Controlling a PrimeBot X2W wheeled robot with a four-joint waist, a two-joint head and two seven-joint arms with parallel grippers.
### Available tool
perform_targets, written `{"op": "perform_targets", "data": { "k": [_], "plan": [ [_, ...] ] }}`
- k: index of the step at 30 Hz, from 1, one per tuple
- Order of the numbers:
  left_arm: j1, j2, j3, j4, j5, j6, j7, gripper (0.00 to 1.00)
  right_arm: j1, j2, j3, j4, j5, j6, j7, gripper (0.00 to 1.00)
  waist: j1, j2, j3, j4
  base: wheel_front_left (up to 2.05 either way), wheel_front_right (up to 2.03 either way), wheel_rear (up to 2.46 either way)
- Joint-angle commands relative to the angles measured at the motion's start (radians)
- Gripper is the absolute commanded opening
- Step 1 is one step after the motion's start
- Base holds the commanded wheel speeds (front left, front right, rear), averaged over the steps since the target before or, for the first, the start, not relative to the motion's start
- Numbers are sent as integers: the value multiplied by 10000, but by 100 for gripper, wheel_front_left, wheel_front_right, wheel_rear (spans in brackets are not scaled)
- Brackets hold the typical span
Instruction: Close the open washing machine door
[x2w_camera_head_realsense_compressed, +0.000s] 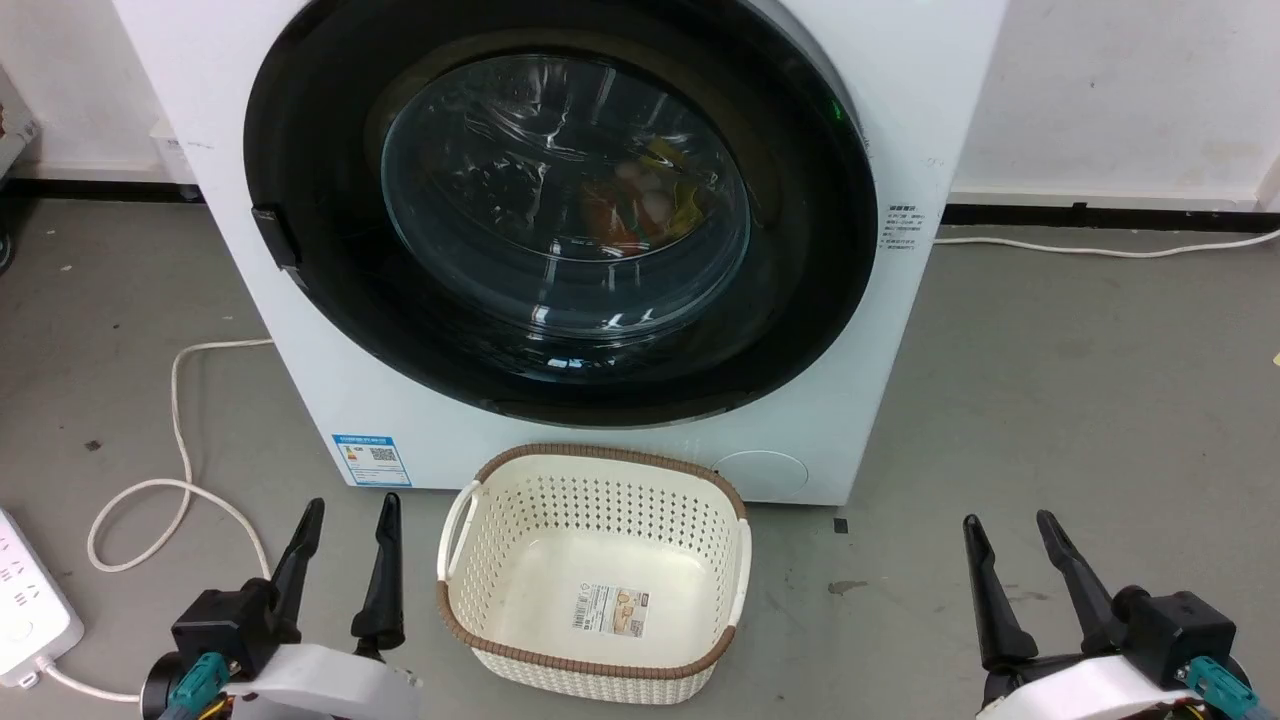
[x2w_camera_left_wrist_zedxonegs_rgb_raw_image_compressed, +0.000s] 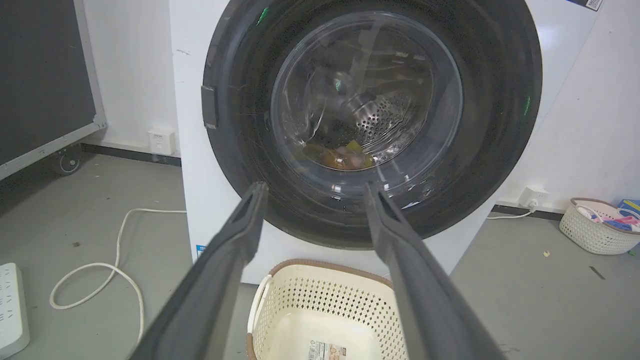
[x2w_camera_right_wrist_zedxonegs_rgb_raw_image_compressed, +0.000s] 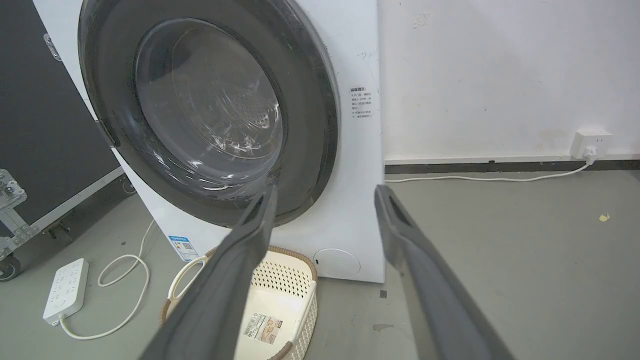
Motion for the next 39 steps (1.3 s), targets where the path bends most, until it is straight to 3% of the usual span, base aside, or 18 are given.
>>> {"op": "perform_targets", "data": {
  "k": [1, 2, 39],
  "plan": [
    [-111, 72, -25, 48, -38, 41, 4, 100, -65, -16, 12, 35, 60, -6, -16, 100, 0, 0, 1, -7, 0, 0, 0],
    [-3, 23, -6, 38, -25, 35, 0, 0, 0, 0, 0, 6, 0, 0, -2, 0, 0, 0, 2, -6, 0, 0, 0],
    [106, -174, -9, -443, 695, 306, 615, 0, -41, -4, -24, -327, -496, 0, 517, 0, 0, 0, 54, 145, 0, 0, 0]
  ]
}}
